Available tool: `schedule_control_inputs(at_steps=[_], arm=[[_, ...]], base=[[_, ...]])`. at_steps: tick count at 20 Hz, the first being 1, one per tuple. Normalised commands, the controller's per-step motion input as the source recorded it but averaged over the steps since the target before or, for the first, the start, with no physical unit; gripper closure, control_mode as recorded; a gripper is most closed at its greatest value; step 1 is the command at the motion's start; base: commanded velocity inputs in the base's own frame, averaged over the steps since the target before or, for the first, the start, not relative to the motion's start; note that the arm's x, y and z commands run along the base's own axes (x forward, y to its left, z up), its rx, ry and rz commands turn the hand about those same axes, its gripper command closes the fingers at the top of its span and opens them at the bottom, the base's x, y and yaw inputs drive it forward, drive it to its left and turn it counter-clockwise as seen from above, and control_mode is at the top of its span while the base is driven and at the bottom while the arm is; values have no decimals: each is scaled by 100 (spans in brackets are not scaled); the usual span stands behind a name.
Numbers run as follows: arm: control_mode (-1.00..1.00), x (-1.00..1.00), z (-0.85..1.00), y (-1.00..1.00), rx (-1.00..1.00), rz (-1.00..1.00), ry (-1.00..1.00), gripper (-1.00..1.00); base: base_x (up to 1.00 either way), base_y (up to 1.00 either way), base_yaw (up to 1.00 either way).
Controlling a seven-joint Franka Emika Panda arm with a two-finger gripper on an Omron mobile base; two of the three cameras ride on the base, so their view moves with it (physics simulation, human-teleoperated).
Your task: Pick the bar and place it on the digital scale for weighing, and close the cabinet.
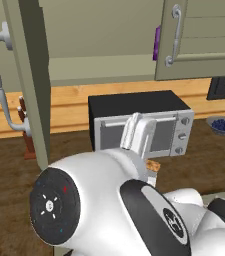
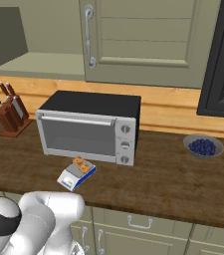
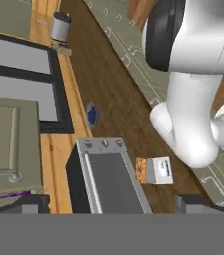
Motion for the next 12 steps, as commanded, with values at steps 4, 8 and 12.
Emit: schedule_control_inputs(at_steps=[4,8,12], arm=[[-100,-8,-19,61,-36,20,12,-100],[-100,0,-1,72,-33,23,4,-100],[-100,1,0,85,-33,23,0,-100]], base=[[0,0,0],[0,0,0],[0,0,0]])
